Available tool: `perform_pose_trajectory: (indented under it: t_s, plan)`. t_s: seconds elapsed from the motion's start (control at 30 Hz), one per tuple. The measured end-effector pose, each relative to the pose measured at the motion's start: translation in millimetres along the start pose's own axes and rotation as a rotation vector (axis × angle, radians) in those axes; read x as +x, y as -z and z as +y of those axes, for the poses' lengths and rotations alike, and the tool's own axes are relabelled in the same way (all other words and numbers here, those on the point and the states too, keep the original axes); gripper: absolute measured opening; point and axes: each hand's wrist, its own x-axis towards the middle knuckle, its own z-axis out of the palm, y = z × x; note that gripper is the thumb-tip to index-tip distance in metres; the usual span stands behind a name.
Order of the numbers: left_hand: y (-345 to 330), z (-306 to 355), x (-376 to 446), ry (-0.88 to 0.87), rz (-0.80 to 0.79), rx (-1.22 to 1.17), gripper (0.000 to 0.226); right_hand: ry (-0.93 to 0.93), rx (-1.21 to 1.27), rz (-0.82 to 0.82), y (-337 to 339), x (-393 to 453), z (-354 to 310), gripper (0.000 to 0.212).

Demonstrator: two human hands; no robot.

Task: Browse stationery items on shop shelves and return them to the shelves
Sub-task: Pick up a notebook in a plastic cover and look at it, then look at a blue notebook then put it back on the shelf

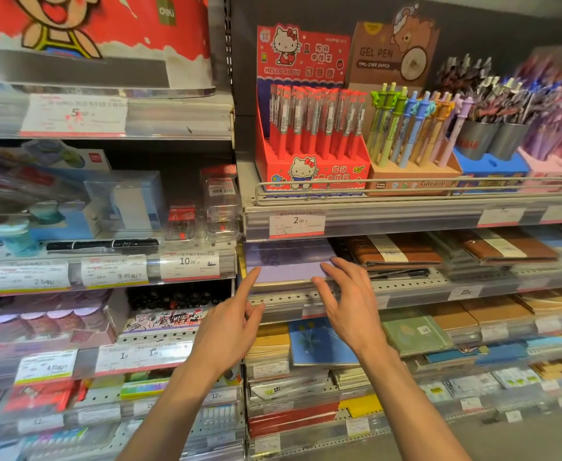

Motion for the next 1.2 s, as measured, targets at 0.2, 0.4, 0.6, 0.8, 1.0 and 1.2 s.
perform_pose_trajectory:
  t_s: [0.2,0.4,0.6,0.8,1.0,1.2]
  plan:
    - [1,-1,2,0.013,-0.021,-0.028,0.070,-0.020,0.023,-0.013,-4,4,-2,0.040]
    - [3,0,-4,-0.007,-0.003,-0.130,0.064,-0.058,0.110,-0.026,3,-2,-5,0.040]
    - [0,-5,-19,-0.038,0.073,-0.247,0.056,-0.143,0.171,0.036,15,-24,-4,0.038]
    - [-28,-25,-34,0.042,0.073,-0.443,0.035,-0.341,0.221,0.126,24,-66,15,0.029]
    - [-95,-47,-37,0.252,-0.050,-0.524,0.019,-0.665,0.183,0.054,17,-102,60,0.032]
    - [-147,-37,-11,0.434,-0.042,-0.487,0.017,-0.772,0.221,-0.133,5,-90,111,0.019]
